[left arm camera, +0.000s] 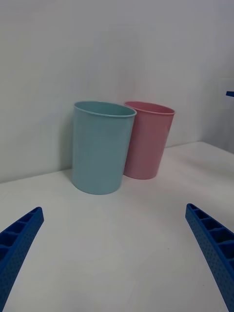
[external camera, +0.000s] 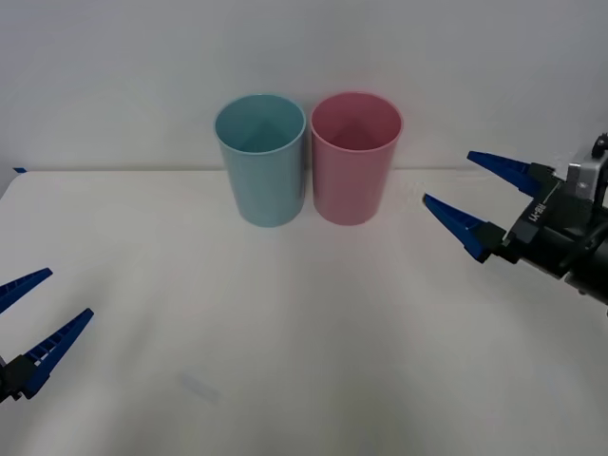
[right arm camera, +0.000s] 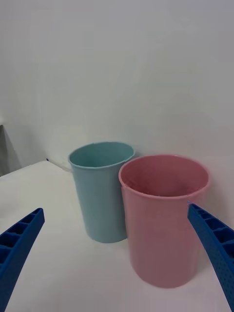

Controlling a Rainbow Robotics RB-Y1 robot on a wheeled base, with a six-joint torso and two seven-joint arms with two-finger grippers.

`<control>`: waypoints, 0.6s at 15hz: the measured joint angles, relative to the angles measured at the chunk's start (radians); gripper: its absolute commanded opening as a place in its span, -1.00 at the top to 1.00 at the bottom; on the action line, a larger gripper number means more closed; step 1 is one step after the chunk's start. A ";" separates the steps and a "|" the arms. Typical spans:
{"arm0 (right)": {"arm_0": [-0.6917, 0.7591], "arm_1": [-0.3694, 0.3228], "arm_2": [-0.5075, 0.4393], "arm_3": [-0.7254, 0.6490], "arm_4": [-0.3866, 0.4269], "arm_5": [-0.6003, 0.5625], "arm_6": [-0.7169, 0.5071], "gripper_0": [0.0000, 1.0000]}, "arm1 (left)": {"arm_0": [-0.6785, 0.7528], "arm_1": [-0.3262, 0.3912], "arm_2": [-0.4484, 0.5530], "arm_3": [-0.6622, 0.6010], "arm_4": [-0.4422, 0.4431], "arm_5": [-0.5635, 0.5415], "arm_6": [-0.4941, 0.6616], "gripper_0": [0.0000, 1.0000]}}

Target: Grasp the object on the table and drop it into the matching bin: aluminum can to the light blue bin, PET bottle to the pink bin.

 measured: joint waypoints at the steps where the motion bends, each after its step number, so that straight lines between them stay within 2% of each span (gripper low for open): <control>1: 0.028 0.000 -0.022 -0.001 -0.010 -0.026 0.038 -1.00 | 0.000 0.000 0.000 0.000 0.000 0.000 0.000 -1.00; 4: 0.113 0.018 -0.110 0.000 -0.026 -0.130 0.108 -1.00 | 0.000 0.000 0.000 0.000 0.000 0.000 0.000 -1.00; 9: 0.238 0.125 -0.273 -0.001 -0.002 -0.311 0.112 -1.00 | 0.000 0.000 0.000 0.000 0.000 0.000 0.000 -1.00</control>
